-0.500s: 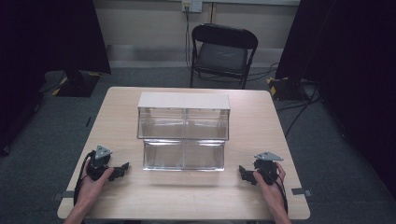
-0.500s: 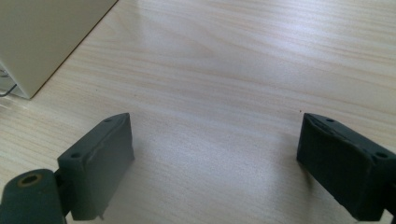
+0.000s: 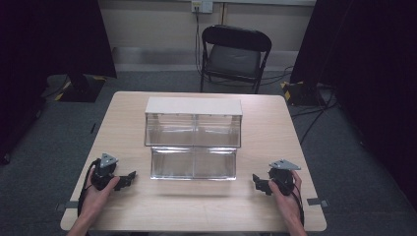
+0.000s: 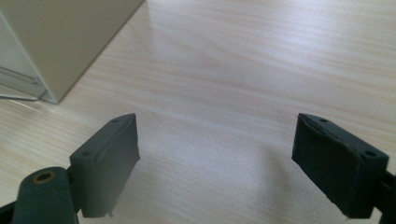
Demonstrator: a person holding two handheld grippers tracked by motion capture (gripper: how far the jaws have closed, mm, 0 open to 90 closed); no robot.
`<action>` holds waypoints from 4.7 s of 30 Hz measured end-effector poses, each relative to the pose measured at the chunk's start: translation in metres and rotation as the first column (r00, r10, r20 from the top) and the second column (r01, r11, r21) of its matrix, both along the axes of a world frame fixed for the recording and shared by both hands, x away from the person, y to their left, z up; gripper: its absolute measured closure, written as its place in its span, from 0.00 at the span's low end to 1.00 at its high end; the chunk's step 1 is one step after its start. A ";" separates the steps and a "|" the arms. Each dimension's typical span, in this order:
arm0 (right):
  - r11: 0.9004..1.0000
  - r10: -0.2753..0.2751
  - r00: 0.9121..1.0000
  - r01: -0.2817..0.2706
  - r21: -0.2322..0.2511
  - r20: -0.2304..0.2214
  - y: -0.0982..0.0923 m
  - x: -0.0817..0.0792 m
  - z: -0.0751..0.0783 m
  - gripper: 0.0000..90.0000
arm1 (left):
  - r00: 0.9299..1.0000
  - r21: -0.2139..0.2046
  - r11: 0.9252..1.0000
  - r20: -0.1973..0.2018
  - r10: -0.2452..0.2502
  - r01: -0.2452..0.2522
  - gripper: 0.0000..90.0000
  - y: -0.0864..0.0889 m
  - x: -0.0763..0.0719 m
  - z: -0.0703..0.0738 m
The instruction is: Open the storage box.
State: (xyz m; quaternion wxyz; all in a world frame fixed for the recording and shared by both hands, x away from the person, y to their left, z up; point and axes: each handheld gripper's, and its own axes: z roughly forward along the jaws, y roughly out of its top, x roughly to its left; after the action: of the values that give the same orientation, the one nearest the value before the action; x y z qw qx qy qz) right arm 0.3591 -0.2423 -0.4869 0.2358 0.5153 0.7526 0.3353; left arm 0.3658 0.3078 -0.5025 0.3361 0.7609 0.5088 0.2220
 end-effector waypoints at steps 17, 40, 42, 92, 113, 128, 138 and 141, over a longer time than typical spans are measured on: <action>0.989 0.132 0.991 -0.132 0.065 0.004 0.022 -0.016 0.017 0.16 | 1.000 0.001 1.000 0.000 0.000 0.000 0.13 0.000 0.000 0.000; 0.960 0.252 0.967 -0.253 0.117 0.026 0.054 -0.023 0.023 0.16 | 1.000 0.000 1.000 0.000 0.002 -0.002 0.13 0.000 0.000 0.000; 0.959 0.256 0.966 -0.258 0.116 0.030 0.055 -0.022 0.023 0.16 | 1.000 -0.001 1.000 0.000 0.002 -0.002 0.13 0.000 0.000 0.000; 0.933 0.309 0.950 -0.312 0.177 0.043 0.072 -0.017 0.026 0.16 | 1.000 0.000 1.000 0.000 0.002 -0.002 0.13 0.000 0.000 0.000; 0.935 0.307 0.951 -0.310 0.170 0.047 0.072 -0.018 0.026 0.16 | 1.000 0.000 1.000 0.000 0.002 -0.002 0.13 0.000 0.000 0.000; 0.937 0.305 0.951 -0.308 0.166 0.043 0.070 -0.019 0.027 0.17 | 1.000 0.000 1.000 0.000 0.002 -0.002 0.13 0.000 0.000 0.000; 0.929 0.318 0.946 -0.323 0.183 0.058 0.069 -0.021 0.029 0.16 | 1.000 0.000 1.000 -0.001 0.002 -0.002 0.13 0.000 0.000 0.000; 0.927 0.318 0.946 -0.324 0.187 0.064 0.069 -0.022 0.030 0.16 | 1.000 0.000 1.000 -0.001 0.002 -0.002 0.13 0.000 0.000 0.000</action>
State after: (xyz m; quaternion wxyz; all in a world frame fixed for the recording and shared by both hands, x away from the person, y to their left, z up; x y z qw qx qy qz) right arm 0.3374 -0.1736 -0.4567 0.1384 0.4004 0.7864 0.4495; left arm 0.3656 0.3077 -0.5025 0.3358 0.7604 0.5096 0.2220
